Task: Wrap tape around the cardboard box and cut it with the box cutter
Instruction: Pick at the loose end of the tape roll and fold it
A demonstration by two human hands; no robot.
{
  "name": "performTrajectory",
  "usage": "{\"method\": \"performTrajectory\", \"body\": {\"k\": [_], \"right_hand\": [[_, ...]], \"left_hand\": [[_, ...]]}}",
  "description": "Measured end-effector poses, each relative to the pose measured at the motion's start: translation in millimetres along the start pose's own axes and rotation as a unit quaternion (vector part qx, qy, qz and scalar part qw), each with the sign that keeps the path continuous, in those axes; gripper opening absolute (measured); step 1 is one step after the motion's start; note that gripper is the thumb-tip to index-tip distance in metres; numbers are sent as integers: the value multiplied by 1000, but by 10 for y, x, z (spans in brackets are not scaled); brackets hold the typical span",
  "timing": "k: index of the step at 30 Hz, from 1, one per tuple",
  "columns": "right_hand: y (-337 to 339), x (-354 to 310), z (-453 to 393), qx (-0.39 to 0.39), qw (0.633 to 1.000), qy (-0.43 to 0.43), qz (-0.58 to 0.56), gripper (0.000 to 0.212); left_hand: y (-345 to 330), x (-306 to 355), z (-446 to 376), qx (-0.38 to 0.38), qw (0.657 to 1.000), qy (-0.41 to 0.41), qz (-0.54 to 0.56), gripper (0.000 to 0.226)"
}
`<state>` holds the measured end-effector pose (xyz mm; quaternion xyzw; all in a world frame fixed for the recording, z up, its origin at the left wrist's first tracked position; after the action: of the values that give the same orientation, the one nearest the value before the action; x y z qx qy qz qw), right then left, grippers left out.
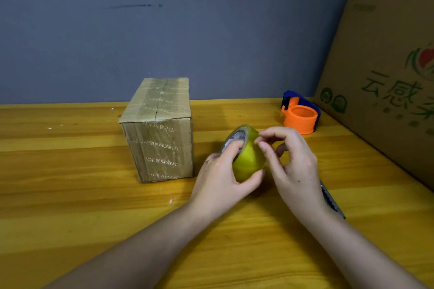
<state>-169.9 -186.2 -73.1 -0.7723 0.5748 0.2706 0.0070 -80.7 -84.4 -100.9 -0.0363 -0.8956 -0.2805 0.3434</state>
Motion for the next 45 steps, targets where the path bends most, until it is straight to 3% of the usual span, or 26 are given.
{"method": "performTrajectory", "body": {"k": [9, 14, 17, 20, 24, 29, 33, 38, 41, 45], "right_hand": [[-26, -31, -17, -40, 997, -25, -55, 30], [28, 10, -24, -7, 997, -51, -54, 19], [29, -9, -27, 1, 1000, -9, -18, 12], [49, -45, -44, 9, 998, 56, 14, 15], [70, -113, -37, -1, 989, 138, 49, 21], [86, -210, -34, -14, 981, 183, 68, 27], [36, -424, 39, -61, 962, 244, 108, 11], [-1, -396, -25, -59, 979, 172, 96, 5], [48, -335, -70, -31, 989, 118, 79, 12], [105, -265, -136, -31, 990, 99, 94, 25]], "left_hand": [[9, -13, -4, -4, 1000, 12, 27, 42], [-14, -24, 8, -19, 999, -18, -36, 42], [-12, -37, -4, -20, 999, 8, -23, 46], [-47, -22, 6, -51, 991, 62, 106, 39], [-82, -44, -5, -36, 973, 105, 202, 27], [-90, -62, -12, -14, 974, 87, 208, 29], [-63, -108, -48, 18, 965, 76, 252, 13], [-37, -86, -59, 16, 967, 73, 244, 14], [-49, -73, -52, 8, 982, 74, 174, 18], [-41, -24, -13, -21, 984, 79, 159, 23]]}}
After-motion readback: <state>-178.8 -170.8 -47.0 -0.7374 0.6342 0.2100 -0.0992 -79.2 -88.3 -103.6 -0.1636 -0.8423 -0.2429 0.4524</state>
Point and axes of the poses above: each hand's wrist, its own z-axis away from the middle knuckle, its own y-axis out of the back of the hand, x = y × z, the point moved 3 cm from there along -z, towards the middle knuckle, and after that the axes turned 7 degrees about x, right-handed, at the moved point
